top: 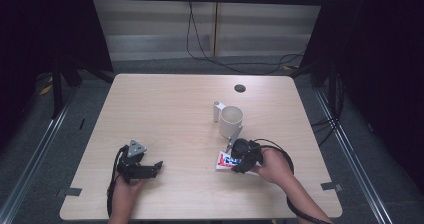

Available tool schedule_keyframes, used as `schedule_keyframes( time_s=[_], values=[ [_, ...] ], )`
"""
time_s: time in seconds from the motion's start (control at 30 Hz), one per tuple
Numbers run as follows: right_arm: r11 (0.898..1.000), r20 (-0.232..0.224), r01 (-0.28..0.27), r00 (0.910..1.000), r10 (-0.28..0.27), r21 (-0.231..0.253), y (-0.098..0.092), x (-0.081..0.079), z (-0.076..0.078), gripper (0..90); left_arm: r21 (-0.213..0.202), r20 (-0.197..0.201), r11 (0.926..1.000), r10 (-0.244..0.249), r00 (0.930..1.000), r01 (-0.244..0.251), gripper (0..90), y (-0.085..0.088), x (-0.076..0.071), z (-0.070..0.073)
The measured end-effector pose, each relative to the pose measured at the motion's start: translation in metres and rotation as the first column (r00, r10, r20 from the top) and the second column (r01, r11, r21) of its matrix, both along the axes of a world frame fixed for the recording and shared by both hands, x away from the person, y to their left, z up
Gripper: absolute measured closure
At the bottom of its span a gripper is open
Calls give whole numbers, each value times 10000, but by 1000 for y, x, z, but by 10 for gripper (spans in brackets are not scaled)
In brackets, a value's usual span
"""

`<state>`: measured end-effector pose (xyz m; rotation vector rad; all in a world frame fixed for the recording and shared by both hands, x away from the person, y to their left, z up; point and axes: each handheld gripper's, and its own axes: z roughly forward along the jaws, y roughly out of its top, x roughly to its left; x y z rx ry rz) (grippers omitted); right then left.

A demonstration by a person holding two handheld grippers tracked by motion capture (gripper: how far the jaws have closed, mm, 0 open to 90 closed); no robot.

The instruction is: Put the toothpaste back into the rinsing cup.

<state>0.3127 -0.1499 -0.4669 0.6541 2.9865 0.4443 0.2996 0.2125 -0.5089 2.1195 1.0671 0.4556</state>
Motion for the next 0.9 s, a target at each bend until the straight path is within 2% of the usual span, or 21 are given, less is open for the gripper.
schedule_keyframes(
  time_s=[0.17,0.23,0.4,0.47,0.6,0.63,0.67,0.7,0.73,0.77,0.83,0.87,0.9],
  values=[
    [9995,85,213,9997,-216,243,-4,-2,2,673,10,15,10000,-2,10000,2,161,0,0,0],
    [9991,414,248,9988,-263,352,-7,-5,2,675,9,21,10000,2,10000,-2,161,0,0,0],
    [9961,444,475,9977,-509,747,-16,-7,4,676,-16,-17,10000,-11,10000,11,160,0,0,0],
    [9898,561,632,9959,-708,1277,-23,-7,9,675,-19,-15,10000,-5,10000,5,160,0,0,0],
    [9793,583,802,9940,-924,1858,-33,-7,17,673,-2,18,10000,-8,10000,8,160,0,0,0],
    [9793,583,802,9940,-924,1858,-33,-7,17,673,-2,18,10000,-8,10000,8,160,0,0,0],
    [9719,676,919,9918,-1088,2165,-37,-8,21,673,-13,-13,10000,-6,10000,6,160,0,0,0],
    [9719,676,919,9918,-1088,2165,-37,-8,21,673,-13,-13,10000,-6,10000,6,160,0,0,0],
    [9625,714,1043,9895,-1259,2506,-42,-8,25,671,-4,9,10000,-9,10000,9,161,0,0,0],
    [9625,714,1043,9895,-1259,2506,-42,-8,25,671,2,17,10000,-10,10000,10,161,0,0,0],
    [9535,797,1122,9870,-1396,2796,-46,-8,28,670,-21,-11,10000,2,10000,-2,161,0,0,0],
    [9422,850,1236,9839,-1572,3115,-49,-9,31,669,-6,5,10000,-9,10000,9,161,0,0,0],
    [9422,850,1236,9839,-1572,3115,-49,-9,31,669,-6,5,10000,-9,10000,9,161,0,0,0]
  ],
)
